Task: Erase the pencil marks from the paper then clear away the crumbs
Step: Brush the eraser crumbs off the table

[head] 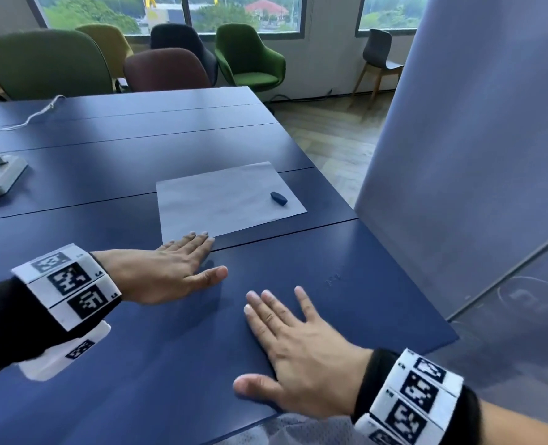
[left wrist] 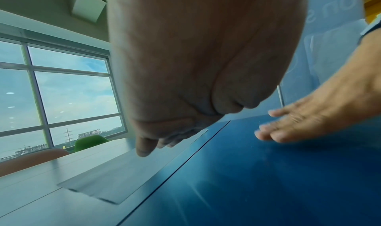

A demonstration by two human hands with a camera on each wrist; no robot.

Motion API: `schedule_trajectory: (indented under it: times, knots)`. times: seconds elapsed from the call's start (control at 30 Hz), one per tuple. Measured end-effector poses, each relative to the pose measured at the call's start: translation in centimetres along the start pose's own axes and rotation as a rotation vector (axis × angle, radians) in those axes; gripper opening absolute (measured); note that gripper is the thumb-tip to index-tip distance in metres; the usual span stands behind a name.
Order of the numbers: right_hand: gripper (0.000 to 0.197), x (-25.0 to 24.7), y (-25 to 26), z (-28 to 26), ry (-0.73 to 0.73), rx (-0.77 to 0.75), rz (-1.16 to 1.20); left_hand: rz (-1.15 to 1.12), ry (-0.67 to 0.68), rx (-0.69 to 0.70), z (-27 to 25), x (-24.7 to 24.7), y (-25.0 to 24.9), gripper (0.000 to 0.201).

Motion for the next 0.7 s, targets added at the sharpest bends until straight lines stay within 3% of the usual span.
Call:
schedule_trajectory:
  times: [0.07, 0.23, 0.3, 0.4, 0.47, 0.7]
  knots:
    - [0.095, 0.8, -1.4, -0.6, -0.003, 0.037, 0.021, 0.001, -0.011, 0.012, -0.1, -0.4, -0.1, 0.146]
    - [0.099, 0.4, -9.0, -3.0, 0.004, 0.338, 0.001, -0.003, 0.014, 0.004, -0.3, 0.4, 0.6, 0.144]
    - [0.099, 0.5, -7.2, -2.6, -0.031, 0.262, -0.018, 0.006, 0.025, 0.002, 0.1, 0.7, 0.4, 0.146]
    - [0.098, 1.4, -1.6, -1.9, -0.071, 0.001, -0.013, 0.021, 0.027, 0.015, 0.4, 0.7, -0.4, 0.147]
    - [0.095, 1.6, -1.1, -1.8, -0.061, -0.023, -0.006, 0.023, 0.02, 0.026, 0.2, 0.7, -0.8, 0.145]
    - [0.102, 0.5, -12.5, -4.1, 0.007, 0.416, -0.009, 0.019, 0.008, 0.038, -0.5, 0.1, -1.0, 0.14]
Point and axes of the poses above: each hand's wrist, its own z-axis towards the middle knuckle, its own x-axis out of the palm, y = z × x, the point moved 4 cm from there along z, towards the middle knuckle, and after that the axes turned 5 degrees about y, right-handed, at the moved point
